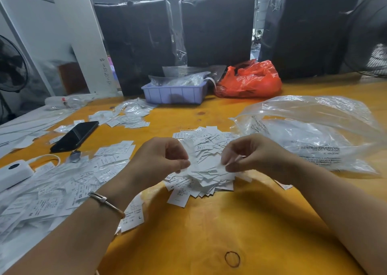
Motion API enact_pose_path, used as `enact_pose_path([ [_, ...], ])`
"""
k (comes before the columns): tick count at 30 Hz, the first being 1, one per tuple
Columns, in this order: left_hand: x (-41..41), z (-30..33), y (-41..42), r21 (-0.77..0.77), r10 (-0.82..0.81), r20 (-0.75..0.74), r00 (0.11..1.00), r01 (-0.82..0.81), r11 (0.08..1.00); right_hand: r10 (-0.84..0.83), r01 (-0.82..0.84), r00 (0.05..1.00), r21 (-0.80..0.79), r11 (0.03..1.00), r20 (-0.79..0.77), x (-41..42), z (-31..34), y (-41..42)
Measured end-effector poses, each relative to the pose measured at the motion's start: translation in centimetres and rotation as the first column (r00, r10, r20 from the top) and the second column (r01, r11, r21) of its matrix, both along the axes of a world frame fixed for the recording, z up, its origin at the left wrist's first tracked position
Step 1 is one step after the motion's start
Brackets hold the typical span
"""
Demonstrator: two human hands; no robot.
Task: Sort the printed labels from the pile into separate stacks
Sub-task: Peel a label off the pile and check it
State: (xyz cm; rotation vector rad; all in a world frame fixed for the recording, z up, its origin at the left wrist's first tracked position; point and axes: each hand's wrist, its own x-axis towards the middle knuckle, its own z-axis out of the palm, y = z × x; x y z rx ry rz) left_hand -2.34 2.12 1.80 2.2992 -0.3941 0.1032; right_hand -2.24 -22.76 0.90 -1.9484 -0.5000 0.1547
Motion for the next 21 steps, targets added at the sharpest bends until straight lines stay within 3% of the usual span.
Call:
enact_pose_path([
  [2,0.0,0.0,0.0,-0.001,-0.002,-0.001,1.0,0.002,1.0,-0.068,0.072,0.996,0.075,0.995,-0.051,0.3,0.3,-0.9],
  [4,-0.1,0.0,0.0,0.003,-0.002,0.0,1.0,0.002,1.0,-0.297,0.295,0.955,0.115,0.949,0.005,0.8,0.3,-1.8],
  [5,-0.1,0.0,0.0,0.005,0.0,0.0,1.0,0.0,1.0,-0.454,0.443,0.89,0.161,0.882,0.042,1.2,0.2,-2.3],
  [7,-0.1,0.1,0.0,0.008,0.004,0.003,1.0,-0.004,1.0,-0.755,0.716,0.654,0.282,0.638,0.046,2.1,0.3,-4.0],
  [8,-0.1,0.1,0.0,0.008,0.003,0.004,1.0,-0.003,1.0,-0.843,0.807,0.533,0.259,0.531,0.067,2.8,0.2,-5.2],
  [10,-0.1,0.1,0.0,0.009,-0.001,0.005,1.0,0.001,1.0,-0.889,0.916,0.388,0.008,0.402,0.245,3.3,0.3,-7.2],
  [12,-0.1,0.1,-0.1,0.012,-0.001,0.006,1.0,0.001,1.0,-0.873,0.957,0.271,-0.018,0.289,0.405,3.4,0.2,-7.9],
  [13,-0.1,0.1,-0.1,0.013,-0.001,0.005,1.0,0.001,1.0,-0.872,0.954,0.274,-0.001,0.3,0.407,3.3,0.2,-7.9],
  [15,-0.1,0.1,-0.1,0.014,0.0,-0.002,1.0,0.0,1.0,-0.834,0.917,0.4,-0.171,0.361,0.381,3.2,-0.1,-7.4],
  [17,-0.1,0.1,-0.1,0.013,-0.002,-0.006,1.0,0.003,1.0,-0.747,0.855,0.486,-0.426,0.298,0.453,3.3,-0.3,-6.9],
  [18,-0.1,0.1,-0.1,0.012,-0.004,-0.007,1.0,0.004,1.0,-0.687,0.845,0.496,-0.479,0.239,0.532,3.3,-0.3,-6.6],
  [19,-0.2,0.1,-0.1,0.013,-0.005,-0.007,1.0,0.005,1.0,-0.633,0.847,0.501,-0.485,0.218,0.591,3.1,-0.3,-6.2],
  [21,-0.2,0.0,-0.2,0.021,-0.008,-0.007,1.0,0.009,1.0,-0.556,0.841,0.539,-0.433,0.324,0.632,2.8,-0.2,-5.3],
])
